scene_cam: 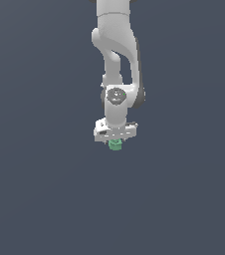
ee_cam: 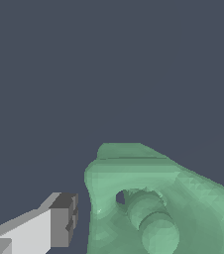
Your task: Pick up the object and move it to a goal position.
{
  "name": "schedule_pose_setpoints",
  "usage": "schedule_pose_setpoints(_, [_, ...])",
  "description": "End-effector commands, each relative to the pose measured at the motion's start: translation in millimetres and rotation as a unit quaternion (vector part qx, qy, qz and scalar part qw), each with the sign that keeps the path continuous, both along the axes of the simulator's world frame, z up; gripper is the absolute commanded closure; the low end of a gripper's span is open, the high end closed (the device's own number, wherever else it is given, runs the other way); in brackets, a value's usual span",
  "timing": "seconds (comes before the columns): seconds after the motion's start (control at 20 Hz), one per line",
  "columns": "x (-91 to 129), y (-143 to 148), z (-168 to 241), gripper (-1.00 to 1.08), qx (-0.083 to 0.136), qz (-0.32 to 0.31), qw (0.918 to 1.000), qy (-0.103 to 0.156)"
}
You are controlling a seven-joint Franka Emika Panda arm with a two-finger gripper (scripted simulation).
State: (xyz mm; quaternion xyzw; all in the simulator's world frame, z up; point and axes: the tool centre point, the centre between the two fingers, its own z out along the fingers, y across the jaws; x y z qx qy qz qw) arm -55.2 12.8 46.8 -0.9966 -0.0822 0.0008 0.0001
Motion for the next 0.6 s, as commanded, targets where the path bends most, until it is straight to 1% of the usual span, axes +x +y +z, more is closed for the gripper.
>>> schedule_pose_setpoints(0.0, [0.7, 0.0, -5.3, -0.92, 0.000, 0.000, 1.0000, -0.001])
schedule_pose_setpoints(0.1, [1.0, 0.0, -6.3, -0.92, 0.000, 0.000, 1.0000, -0.001])
schedule_pose_setpoints(0.15, [1.0, 0.0, -6.3, 1.08, 0.000, 0.000, 1.0000, -0.001])
schedule_pose_setpoints(0.55, [1.0, 0.0, -6.3, 1.08, 0.000, 0.000, 1.0000, -0.001])
